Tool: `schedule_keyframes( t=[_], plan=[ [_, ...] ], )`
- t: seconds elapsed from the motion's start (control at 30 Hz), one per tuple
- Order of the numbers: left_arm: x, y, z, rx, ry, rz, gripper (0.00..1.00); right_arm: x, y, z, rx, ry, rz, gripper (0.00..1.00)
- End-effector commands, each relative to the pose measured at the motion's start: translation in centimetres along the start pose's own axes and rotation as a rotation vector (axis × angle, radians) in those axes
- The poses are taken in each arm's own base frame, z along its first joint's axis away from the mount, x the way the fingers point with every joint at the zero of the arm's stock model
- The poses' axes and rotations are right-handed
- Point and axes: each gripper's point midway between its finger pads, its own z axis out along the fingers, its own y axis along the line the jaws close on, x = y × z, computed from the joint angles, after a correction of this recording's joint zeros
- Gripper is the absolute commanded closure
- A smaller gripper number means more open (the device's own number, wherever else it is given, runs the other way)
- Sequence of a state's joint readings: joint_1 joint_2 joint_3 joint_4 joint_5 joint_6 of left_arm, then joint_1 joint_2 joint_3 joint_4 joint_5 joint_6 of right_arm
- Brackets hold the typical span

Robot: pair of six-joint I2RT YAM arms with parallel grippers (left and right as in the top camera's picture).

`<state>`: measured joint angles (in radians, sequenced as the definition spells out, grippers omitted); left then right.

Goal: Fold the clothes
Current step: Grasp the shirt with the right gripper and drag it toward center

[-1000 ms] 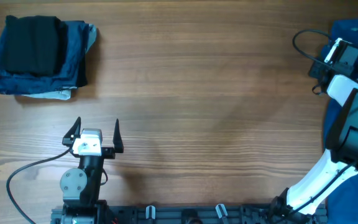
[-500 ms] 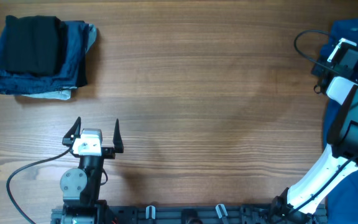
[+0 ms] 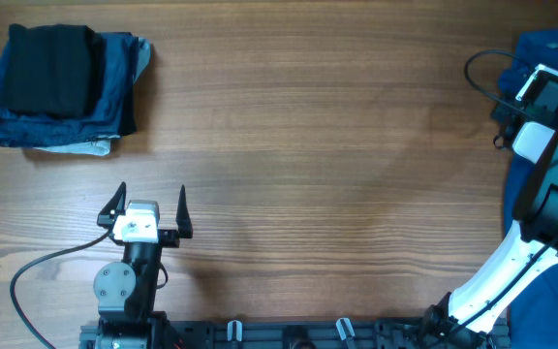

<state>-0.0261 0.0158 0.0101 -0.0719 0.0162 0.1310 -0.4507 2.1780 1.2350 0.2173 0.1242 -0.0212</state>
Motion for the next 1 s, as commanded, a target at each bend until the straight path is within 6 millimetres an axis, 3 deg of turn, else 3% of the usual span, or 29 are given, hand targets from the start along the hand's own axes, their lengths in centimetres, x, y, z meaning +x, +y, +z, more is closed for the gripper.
schedule_keyframes(
  t=[0.0, 0.07, 0.2, 0.23, 0.3, 0.33, 0.43, 0.5, 0.6, 0.67, 0.73, 0.8, 0.83, 0.9, 0.97],
  plan=[
    [0.2, -0.4, 0.0, 0.018, 0.004, 0.019, 0.00, 3.2, 1.1, 1.3, -0.044, 0.081, -0.006, 0.96],
    [0.2, -0.4, 0.0, 0.018, 0.004, 0.019, 0.00, 3.6, 4.3, 0.8, -0.148, 0.102, -0.022, 0.96],
    [0.2, -0.4, 0.0, 0.018, 0.004, 0.019, 0.00, 4.7, 14.7, -2.9, -0.429, 0.193, 0.060, 0.96],
    [0.2, -0.4, 0.0, 0.018, 0.004, 0.019, 0.00, 5.3, 18.2, -4.8, -0.515, 0.239, 0.098, 0.96],
    [0.2, -0.4, 0.0, 0.018, 0.004, 0.019, 0.00, 6.9, 22.7, -7.4, -0.631, 0.331, 0.137, 0.96],
    [0.2, -0.4, 0.0, 0.018, 0.004, 0.019, 0.00, 8.8, 26.6, -9.9, -0.706, 0.406, 0.130, 0.96],
    [0.2, -0.4, 0.0, 0.018, 0.004, 0.019, 0.00, 11.0, 32.6, -14.0, -0.778, 0.423, 0.009, 0.96],
    [0.2, -0.4, 0.0, 0.018, 0.004, 0.019, 0.00, 11.5, 37.1, -18.9, -0.917, 0.492, 0.028, 0.96],
    [0.2, -0.4, 0.0, 0.018, 0.004, 0.019, 0.00, 13.8, 40.7, -23.1, -1.002, 0.594, 0.038, 0.96],
    [0.2, -0.4, 0.0, 0.018, 0.004, 0.019, 0.00, 16.5, 43.0, -26.6, -1.067, 0.622, -0.066, 0.91],
    [0.2, -0.4, 0.0, 0.018, 0.004, 0.019, 0.00, 17.2, 44.7, -29.9, -1.188, 0.610, -0.175, 0.86],
    [0.2, -0.4, 0.0, 0.018, 0.004, 0.019, 0.00, 14.7, 45.4, -32.7, -1.277, 0.542, -0.236, 0.83],
    [0.2, -0.4, 0.0, 0.018, 0.004, 0.019, 0.00, 12.2, 45.0, -33.5, -1.274, 0.475, -0.250, 0.80],
    [0.2, -0.4, 0.0, 0.018, 0.004, 0.019, 0.01, 6.7, 42.0, -33.5, -1.145, 0.335, -0.216, 0.75],
    [0.2, -0.4, 0.0, 0.018, 0.004, 0.019, 0.00, 2.3, 37.0, -32.4, -0.967, 0.235, -0.194, 0.69]
  ],
)
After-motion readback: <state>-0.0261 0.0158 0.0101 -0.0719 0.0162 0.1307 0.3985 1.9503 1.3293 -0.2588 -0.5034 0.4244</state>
